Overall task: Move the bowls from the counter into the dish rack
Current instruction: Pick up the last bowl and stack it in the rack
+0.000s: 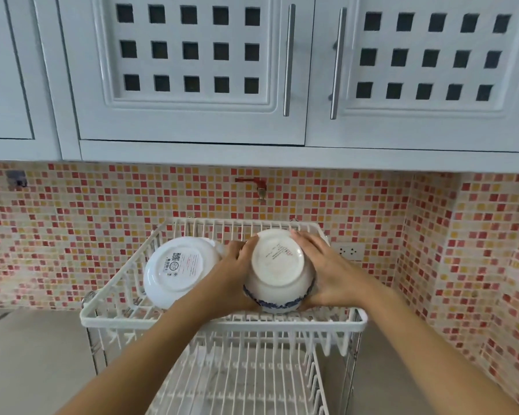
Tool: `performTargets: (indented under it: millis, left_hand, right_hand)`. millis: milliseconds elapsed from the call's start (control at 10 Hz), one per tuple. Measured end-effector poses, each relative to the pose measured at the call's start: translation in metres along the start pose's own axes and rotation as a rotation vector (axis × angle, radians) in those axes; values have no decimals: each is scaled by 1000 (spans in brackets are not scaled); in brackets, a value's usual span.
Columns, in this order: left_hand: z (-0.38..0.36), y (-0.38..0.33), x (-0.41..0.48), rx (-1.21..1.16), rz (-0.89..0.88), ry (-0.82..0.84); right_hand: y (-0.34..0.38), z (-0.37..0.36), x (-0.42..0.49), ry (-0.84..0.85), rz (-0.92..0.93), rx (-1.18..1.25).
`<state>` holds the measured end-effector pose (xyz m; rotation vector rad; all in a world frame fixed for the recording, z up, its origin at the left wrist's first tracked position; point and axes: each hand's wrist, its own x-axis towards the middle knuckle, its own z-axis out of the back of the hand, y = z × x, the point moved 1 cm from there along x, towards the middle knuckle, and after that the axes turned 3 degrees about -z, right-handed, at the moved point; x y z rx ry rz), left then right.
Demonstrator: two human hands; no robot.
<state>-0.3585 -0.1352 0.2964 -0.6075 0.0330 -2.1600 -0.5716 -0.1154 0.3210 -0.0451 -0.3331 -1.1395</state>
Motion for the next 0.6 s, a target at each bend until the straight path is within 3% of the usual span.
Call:
performTargets:
  millis: [600]
  left_hand:
    - [2,1,-10,83,-49,-7]
  right_hand:
    - [-8,-6,1,-28,35,12]
